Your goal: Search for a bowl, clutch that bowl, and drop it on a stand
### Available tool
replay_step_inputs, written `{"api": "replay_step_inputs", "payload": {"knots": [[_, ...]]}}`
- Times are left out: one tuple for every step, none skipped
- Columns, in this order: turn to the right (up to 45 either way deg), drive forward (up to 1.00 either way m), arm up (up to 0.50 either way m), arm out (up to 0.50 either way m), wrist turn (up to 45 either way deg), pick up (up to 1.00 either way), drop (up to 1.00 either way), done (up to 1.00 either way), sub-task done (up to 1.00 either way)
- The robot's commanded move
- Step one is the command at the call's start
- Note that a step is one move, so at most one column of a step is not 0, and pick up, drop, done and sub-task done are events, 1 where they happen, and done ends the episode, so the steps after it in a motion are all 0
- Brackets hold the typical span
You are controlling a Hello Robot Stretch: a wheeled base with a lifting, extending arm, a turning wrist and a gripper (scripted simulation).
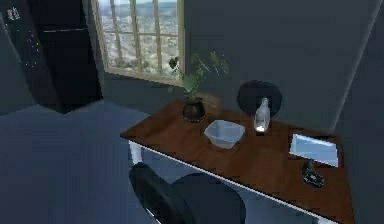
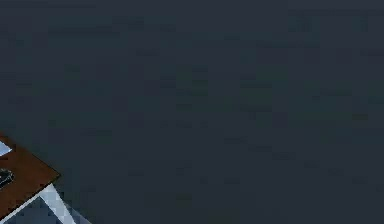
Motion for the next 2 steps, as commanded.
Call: {"api": "replay_step_inputs", "payload": {"knots": [[-45.0,0.0,0.0,0.0,0.0,0.0,0.0,0.0,0.0],[-39.0,0.0,0.0,0.0,0.0,0.0,0.0,0.0,0.0]]}}
